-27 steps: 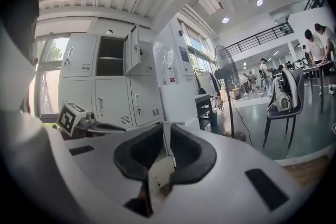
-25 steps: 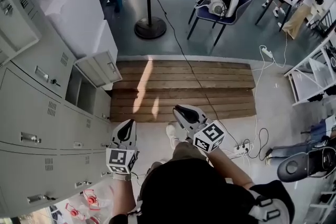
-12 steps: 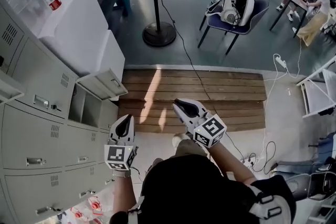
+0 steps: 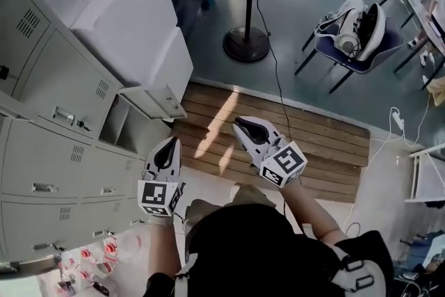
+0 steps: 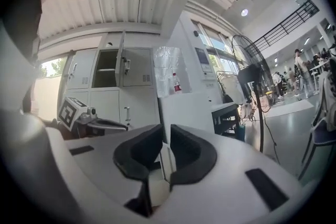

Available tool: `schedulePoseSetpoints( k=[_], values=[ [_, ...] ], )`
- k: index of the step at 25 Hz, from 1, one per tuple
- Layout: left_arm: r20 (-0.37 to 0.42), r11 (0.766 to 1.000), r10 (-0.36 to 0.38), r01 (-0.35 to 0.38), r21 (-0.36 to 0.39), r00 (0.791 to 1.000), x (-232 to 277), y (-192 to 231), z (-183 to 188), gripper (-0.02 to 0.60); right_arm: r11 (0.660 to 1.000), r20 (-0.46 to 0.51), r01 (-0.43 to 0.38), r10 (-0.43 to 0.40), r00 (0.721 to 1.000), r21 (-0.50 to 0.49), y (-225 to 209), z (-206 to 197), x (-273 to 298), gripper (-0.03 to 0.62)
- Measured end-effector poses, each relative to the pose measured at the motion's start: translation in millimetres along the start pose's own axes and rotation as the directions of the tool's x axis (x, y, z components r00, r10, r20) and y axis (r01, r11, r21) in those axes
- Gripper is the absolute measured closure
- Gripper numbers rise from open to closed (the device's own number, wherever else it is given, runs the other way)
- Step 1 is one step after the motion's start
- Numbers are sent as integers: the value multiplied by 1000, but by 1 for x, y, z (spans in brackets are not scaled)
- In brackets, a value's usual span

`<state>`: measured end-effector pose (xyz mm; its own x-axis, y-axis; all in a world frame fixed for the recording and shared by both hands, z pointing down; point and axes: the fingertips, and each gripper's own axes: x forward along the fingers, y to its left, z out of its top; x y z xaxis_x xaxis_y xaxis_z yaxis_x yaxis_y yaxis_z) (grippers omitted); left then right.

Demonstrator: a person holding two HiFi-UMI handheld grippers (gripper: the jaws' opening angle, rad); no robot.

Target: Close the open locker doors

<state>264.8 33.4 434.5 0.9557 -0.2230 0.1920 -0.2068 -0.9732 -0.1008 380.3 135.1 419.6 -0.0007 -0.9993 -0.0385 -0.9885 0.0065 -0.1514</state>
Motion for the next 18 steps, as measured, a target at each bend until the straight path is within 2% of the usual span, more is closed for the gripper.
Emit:
schedulePoseSetpoints(
  k=[5, 10, 15, 18],
  values=[
    [-10, 995, 104, -104, 0, 995, -12, 23, 5, 572, 994, 28, -109, 109, 994, -4, 9, 15, 39, 540],
    [3, 980, 198, -198, 14, 980, -36, 45, 14, 572, 977, 35, -213, 213, 976, -11, 33, 23, 73, 540],
    [-4, 955, 295, -295, 17, 955, -69, 70, 16, 572, 952, 51, -306, 305, 951, -6, 64, 30, 104, 540],
    [20, 933, 358, -359, 30, 933, -91, 87, 23, 572, 929, 62, -370, 370, 927, -14, 87, 38, 123, 540]
  ],
)
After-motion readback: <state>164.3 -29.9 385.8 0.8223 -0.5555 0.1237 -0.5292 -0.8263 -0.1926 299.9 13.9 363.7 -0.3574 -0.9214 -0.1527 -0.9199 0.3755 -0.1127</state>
